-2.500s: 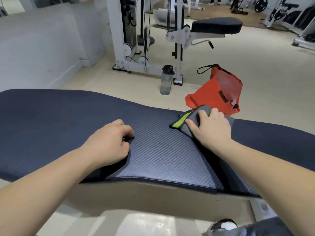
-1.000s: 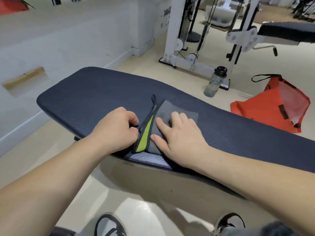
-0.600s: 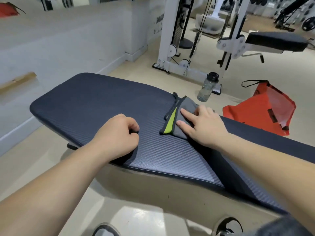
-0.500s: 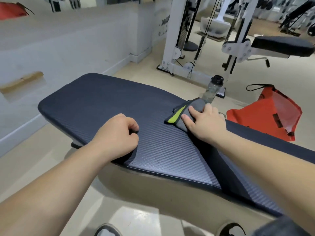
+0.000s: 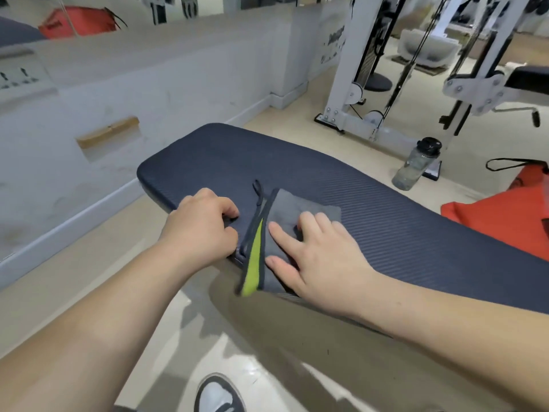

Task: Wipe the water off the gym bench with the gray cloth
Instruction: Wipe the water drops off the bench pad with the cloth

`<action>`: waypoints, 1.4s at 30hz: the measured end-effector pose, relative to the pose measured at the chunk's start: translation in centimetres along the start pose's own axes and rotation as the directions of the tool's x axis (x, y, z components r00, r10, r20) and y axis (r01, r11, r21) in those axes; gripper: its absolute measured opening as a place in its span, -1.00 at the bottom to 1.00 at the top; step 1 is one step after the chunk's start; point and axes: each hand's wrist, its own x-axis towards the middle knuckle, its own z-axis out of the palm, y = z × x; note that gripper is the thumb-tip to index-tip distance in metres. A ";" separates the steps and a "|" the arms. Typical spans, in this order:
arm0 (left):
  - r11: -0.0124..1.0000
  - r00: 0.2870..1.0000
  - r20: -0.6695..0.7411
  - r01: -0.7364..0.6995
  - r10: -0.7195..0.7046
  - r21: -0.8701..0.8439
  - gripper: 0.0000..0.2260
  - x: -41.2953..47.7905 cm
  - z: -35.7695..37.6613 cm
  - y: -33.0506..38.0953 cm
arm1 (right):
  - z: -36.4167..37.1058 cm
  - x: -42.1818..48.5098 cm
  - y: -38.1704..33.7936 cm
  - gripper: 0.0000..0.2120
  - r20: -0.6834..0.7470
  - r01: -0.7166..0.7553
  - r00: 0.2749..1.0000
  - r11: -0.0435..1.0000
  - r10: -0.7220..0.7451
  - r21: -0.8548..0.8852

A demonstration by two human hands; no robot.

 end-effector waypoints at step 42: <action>0.979 0.983 -0.057 -0.178 0.173 -0.104 -0.56 0.2 0.5 0.3 | -2.0 13.8 2.4 -0.45 0.347 -0.333 0.929 0.703 0.130 0.628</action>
